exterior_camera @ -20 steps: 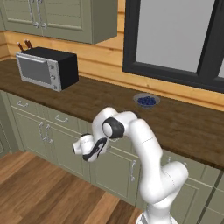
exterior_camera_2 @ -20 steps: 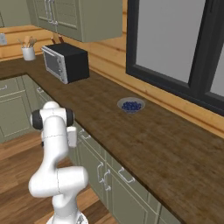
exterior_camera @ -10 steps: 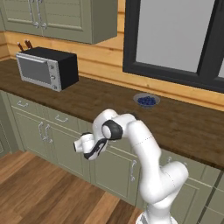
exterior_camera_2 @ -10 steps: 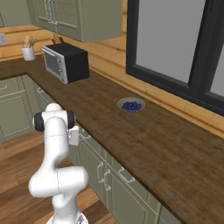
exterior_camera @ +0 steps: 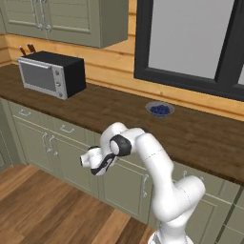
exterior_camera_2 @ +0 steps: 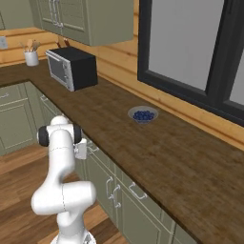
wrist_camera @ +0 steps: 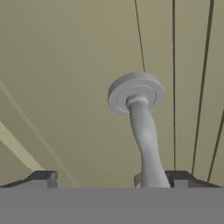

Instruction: Take a straw from the drawer in front and place it inside the glass cup on the dining counter.

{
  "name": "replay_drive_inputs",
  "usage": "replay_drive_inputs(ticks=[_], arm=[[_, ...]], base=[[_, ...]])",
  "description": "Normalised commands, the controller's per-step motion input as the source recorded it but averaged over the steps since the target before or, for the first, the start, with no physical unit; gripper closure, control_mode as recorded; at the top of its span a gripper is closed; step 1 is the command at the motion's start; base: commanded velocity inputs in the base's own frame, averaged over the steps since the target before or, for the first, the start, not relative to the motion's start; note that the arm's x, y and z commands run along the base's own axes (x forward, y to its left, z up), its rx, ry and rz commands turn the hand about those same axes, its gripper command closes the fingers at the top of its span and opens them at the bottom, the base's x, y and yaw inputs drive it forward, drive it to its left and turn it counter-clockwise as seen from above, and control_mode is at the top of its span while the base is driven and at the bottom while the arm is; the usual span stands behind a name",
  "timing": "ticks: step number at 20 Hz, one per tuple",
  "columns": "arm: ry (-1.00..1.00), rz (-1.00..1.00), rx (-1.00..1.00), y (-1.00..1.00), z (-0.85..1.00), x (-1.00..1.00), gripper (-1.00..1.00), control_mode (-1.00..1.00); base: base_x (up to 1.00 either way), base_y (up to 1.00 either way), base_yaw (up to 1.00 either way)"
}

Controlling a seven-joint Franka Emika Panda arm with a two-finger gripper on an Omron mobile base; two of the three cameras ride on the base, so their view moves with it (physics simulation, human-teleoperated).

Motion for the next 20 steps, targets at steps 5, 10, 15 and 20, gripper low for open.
replay_drive_inputs(ticks=[5,10,15,20], arm=[[0.0,0.0,0.09,-0.55,-0.17,0.08,1.0,-1.0],[0.01,0.01,0.21,-0.5,-0.2,0.0,1.0,-1.0],[0.15,0.02,0.18,0.04,-0.64,0.0,1.0,-1.0],[0.12,0.14,0.19,0.66,-1.0,-0.16,1.0,-1.0]], base=[[0.0,0.0,0.0],[0.0,0.0,0.0],[0.0,0.0,0.0],[0.0,0.0,0.0]])
